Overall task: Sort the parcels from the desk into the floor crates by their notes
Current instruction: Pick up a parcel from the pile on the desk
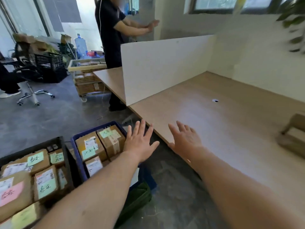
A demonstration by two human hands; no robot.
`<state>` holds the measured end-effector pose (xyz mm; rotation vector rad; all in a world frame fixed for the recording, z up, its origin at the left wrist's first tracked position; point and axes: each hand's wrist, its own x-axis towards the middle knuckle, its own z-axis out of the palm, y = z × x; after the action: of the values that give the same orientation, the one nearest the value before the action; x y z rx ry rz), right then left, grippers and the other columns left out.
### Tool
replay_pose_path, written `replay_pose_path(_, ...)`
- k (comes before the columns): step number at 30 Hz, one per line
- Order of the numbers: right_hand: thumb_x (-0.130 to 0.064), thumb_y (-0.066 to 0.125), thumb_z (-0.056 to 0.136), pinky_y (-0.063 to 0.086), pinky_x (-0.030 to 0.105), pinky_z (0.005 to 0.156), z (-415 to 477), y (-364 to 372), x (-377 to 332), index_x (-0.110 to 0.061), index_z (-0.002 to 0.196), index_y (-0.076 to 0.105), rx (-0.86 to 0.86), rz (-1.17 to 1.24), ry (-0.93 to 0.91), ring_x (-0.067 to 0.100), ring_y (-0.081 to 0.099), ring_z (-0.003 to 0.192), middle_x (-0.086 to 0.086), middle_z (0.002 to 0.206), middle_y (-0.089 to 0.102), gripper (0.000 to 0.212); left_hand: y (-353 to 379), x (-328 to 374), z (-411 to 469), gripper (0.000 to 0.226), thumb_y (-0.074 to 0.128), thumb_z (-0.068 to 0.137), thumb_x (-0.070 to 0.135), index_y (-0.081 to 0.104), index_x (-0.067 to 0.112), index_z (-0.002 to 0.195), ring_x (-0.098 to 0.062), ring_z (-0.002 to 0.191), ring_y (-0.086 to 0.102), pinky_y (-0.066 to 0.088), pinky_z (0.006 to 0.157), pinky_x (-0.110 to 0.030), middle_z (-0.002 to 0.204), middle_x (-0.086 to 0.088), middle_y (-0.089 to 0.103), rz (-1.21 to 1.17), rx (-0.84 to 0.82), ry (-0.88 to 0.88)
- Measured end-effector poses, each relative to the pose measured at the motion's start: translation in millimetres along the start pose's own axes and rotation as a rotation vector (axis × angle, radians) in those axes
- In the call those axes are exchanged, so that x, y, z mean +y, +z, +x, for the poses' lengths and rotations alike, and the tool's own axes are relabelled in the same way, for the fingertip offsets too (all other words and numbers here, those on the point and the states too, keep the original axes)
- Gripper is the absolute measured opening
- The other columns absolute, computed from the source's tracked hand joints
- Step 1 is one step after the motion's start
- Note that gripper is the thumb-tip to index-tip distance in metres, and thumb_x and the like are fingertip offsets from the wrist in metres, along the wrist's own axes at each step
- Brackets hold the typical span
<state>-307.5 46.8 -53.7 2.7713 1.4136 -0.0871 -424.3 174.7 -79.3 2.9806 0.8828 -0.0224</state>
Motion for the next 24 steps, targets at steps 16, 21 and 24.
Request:
replay_pose_path(16, -0.052, 0.038, 0.098, 0.02, 0.042, 0.115, -81, 11, 191, -0.029, 0.154, 0.009, 0.018, 0.021, 0.444, 0.032, 0.021, 0.144, 0.013, 0.162, 0.006, 0.067, 7, 207, 69, 0.072, 0.016, 0.098, 0.061, -0.02, 0.028, 0.151, -0.025, 0.146, -0.023, -0.01, 0.119, -0.047, 0.158, -0.009, -0.026, 0.041, -0.031, 0.441)
replay_pose_path(21, -0.052, 0.039, 0.098, 0.019, 0.044, 0.116, -87, 15, 243, -0.028, 0.154, 0.008, -0.01, 0.004, 0.576, 0.032, 0.02, 0.145, 0.013, 0.162, 0.006, 0.068, 13, 270, 98, 0.072, 0.017, 0.098, 0.061, -0.019, 0.028, 0.151, -0.023, 0.146, -0.023, -0.01, 0.119, -0.046, 0.158, -0.008, -0.027, 0.007, -0.067, 0.566)
replay_pose_path(24, -0.052, 0.039, 0.098, 0.017, 0.045, 0.117, -83, 14, 273, -0.028, 0.154, 0.008, -0.025, -0.014, 0.637, 0.032, 0.019, 0.146, 0.013, 0.162, 0.006, 0.069, 16, 301, 120, 0.072, 0.016, 0.098, 0.061, -0.019, 0.027, 0.151, -0.023, 0.147, -0.023, -0.012, 0.119, -0.045, 0.158, -0.009, -0.026, 0.017, -0.083, 0.619)
